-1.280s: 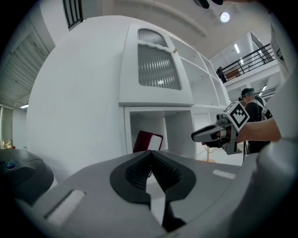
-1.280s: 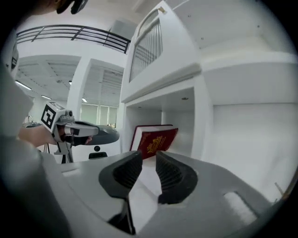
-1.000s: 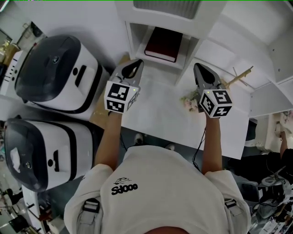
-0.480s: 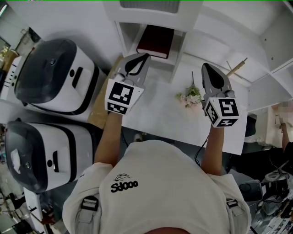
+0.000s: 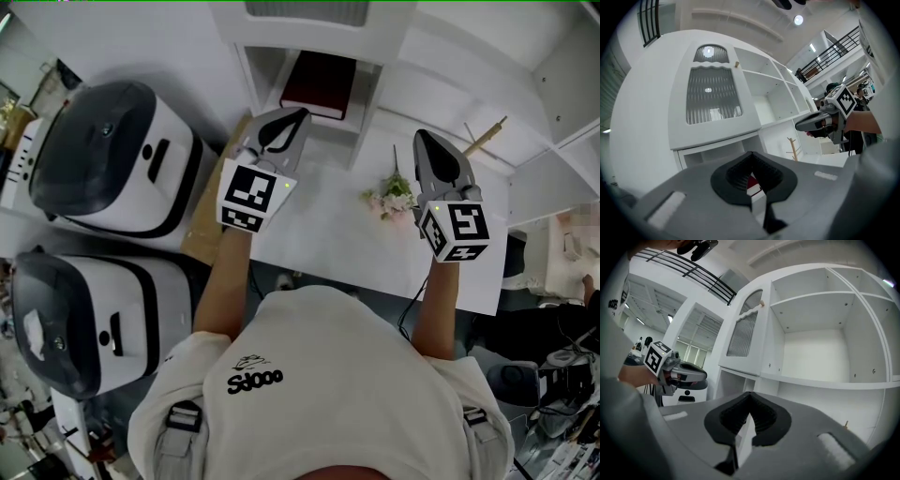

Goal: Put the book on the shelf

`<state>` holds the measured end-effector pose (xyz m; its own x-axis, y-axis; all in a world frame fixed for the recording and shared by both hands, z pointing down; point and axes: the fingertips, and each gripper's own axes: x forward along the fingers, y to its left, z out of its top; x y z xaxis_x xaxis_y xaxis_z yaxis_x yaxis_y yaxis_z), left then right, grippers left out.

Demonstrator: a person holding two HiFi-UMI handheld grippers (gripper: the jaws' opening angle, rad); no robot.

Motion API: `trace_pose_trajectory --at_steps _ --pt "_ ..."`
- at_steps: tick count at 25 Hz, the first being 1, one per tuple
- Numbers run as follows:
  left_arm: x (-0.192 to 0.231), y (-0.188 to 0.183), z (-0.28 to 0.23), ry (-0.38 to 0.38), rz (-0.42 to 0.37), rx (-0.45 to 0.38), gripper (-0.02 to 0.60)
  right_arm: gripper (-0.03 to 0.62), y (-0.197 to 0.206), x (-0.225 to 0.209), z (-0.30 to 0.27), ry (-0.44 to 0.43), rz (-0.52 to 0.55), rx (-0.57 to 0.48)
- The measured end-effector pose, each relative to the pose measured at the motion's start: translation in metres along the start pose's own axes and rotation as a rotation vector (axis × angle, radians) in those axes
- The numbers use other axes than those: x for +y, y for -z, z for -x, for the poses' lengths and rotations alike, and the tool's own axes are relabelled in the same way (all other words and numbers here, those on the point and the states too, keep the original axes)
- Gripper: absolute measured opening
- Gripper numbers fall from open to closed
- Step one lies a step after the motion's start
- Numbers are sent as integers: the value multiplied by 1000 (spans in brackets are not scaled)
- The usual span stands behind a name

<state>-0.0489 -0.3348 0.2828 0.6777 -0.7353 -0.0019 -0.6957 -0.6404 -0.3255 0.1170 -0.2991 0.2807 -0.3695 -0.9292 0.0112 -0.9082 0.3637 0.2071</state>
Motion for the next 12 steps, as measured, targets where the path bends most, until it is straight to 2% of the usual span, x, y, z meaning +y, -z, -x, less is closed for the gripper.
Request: trace_pose_trajectory --at_steps 12 --pt "12 8 -2 -2 22 8 17 0 2 6 -12 -14 9 12"
